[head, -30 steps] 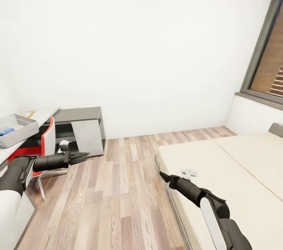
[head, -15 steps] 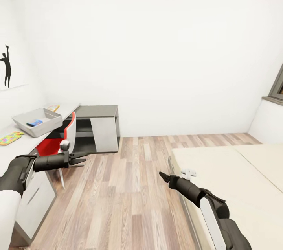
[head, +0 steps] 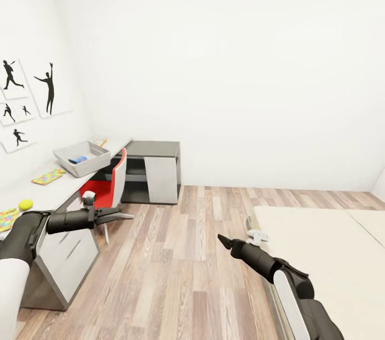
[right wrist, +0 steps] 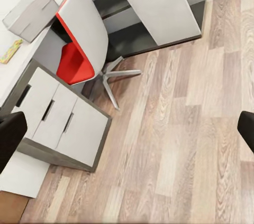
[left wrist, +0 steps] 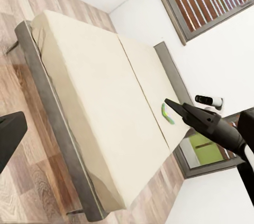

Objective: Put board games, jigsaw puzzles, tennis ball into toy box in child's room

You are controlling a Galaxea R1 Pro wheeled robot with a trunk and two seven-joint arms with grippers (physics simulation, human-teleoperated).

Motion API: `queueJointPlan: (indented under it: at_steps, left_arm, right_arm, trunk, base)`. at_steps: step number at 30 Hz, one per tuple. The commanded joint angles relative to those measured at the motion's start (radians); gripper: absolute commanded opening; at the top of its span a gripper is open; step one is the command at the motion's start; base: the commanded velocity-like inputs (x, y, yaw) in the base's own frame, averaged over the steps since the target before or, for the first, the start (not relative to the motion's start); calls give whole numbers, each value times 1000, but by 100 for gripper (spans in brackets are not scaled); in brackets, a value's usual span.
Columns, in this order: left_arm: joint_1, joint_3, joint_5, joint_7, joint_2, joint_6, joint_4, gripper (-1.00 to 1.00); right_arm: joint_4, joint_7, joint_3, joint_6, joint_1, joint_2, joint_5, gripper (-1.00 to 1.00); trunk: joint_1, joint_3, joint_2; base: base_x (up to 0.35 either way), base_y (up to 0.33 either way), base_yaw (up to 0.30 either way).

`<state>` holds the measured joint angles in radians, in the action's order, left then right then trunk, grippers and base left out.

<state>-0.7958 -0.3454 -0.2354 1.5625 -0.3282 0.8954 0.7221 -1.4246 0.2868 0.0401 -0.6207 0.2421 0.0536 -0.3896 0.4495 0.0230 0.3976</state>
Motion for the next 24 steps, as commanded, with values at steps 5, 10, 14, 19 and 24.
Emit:
queueJointPlan:
  at_steps: [5,10,14,19,24]
  left_arm:
    - [0,-3,-13,8,5,0,-3,100]
    - [0,-3,-15,8,31,-3,-9,100]
    - [0,-4,-16,8,43,-3,-7,100]
    - [0,2,-16,8,58,-3,-7,100]
    - [-1,31,-16,8,63,-3,-7,100]
  right_arm:
    - [7,6,9,-7,0,4,-4,100]
    - [3,13,8,-6,0,6,-10,100]
    - [-15,13,9,-7,0,5,-12,100]
    - [-21,13,13,-7,0,5,-12,100]
    - [-22,12,14,-7,0,5,-13,100]
  trunk:
    - [1,2,2]
    - [1,2,2]
    - [1,2,2]
    - [1,2,2]
    - [1,1,2]
  base:
    - [-35,0,40]
    - [-6,0,7]
    - [-1,0,1]
    - [0,0,0]
    - [-45,25,-103]
